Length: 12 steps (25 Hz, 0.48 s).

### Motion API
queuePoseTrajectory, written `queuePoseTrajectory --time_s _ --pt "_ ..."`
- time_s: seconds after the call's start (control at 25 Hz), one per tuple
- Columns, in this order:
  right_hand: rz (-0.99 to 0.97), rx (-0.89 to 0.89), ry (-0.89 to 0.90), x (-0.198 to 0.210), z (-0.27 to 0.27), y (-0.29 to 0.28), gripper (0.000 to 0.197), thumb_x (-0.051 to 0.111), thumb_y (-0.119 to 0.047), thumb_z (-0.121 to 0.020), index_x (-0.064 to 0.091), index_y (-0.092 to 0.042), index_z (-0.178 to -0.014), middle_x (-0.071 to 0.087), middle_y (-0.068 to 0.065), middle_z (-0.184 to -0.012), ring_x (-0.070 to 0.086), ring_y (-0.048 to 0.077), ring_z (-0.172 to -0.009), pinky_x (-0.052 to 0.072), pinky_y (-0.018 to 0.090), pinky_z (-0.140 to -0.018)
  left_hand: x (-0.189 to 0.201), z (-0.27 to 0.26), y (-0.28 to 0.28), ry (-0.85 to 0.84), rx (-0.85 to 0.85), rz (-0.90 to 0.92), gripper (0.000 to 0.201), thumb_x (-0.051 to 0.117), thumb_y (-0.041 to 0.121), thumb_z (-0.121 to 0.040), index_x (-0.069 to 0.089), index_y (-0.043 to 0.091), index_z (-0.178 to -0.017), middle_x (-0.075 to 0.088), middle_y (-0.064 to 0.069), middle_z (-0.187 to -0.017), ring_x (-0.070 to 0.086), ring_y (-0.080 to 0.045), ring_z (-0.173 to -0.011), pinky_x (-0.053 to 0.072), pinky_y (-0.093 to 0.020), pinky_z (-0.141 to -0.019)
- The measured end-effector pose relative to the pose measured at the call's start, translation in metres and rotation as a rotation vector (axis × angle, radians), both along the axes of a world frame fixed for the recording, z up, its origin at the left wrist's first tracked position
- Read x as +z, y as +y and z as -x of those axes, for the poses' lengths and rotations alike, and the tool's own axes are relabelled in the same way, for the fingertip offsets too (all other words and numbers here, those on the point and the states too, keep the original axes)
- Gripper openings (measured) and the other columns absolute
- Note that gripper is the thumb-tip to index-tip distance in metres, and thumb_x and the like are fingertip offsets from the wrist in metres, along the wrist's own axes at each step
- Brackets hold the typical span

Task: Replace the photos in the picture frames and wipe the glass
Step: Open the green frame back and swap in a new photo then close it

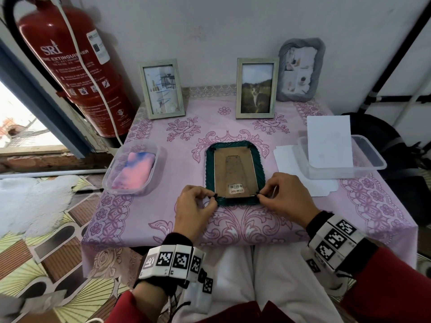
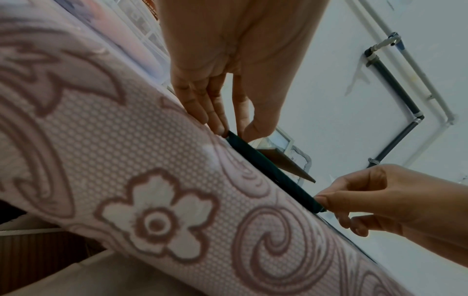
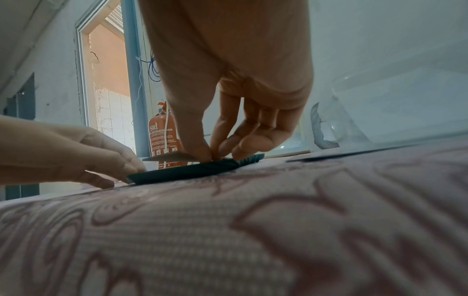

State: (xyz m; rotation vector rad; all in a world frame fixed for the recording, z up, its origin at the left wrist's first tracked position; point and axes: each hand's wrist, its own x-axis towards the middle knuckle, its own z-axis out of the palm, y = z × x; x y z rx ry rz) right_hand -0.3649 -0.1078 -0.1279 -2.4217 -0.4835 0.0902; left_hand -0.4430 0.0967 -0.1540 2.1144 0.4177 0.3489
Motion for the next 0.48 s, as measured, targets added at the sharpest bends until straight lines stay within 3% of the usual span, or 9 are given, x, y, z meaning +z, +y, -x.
queuePoseTrajectory --time_s 0.12,0.28,0.4,0.48 --pt "0.031 0.013 0.052 0.004 -0.003 -0.002 0.008 0.074 -0.027 -0.072 0.07 -0.025 -0.065 0.061 -0.016 -0.065 0.055 -0.001 -0.059 0.041 0.018 -0.058 0.002 -0.001 0.003 0.005 -0.022 0.001 0.01 0.071 0.008 -0.074 0.071 0.014 -0.081 0.062 -0.005 -0.09 0.056 -0.009 -0.075 0.044 -0.013 -0.069" --pt "-0.004 0.037 0.078 0.015 -0.017 -0.005 0.007 0.07 -0.024 -0.078 0.075 -0.019 -0.075 0.07 -0.004 -0.071 0.058 0.002 -0.06 0.05 0.024 -0.065 0.01 -0.008 0.01 0.039 -0.012 0.099 0.027 0.07 0.012 -0.076 0.062 0.012 -0.102 0.063 -0.004 -0.084 0.056 -0.01 -0.072 0.046 -0.017 -0.067" --pt "-0.134 0.078 0.017 0.02 -0.022 0.001 0.01 0.068 -0.012 -0.08 0.073 -0.013 -0.088 0.066 -0.003 -0.077 0.054 0.002 -0.062 0.044 0.009 -0.063 0.012 -0.017 0.014 0.124 0.029 0.085 0.039 0.069 0.021 -0.08 0.056 0.009 -0.115 0.062 -0.01 -0.096 0.057 -0.014 -0.08 0.046 -0.019 -0.074" --pt "-0.141 0.152 0.023 0.021 -0.021 0.009 0.015 0.068 -0.009 -0.08 0.072 -0.012 -0.094 0.06 -0.005 -0.082 0.052 0.001 -0.069 0.04 0.004 -0.064 0.012 -0.021 0.015 0.205 0.0 -0.013 0.04 0.069 0.025 -0.081 0.057 0.008 -0.115 0.056 -0.01 -0.104 0.055 -0.014 -0.084 0.044 -0.02 -0.08"
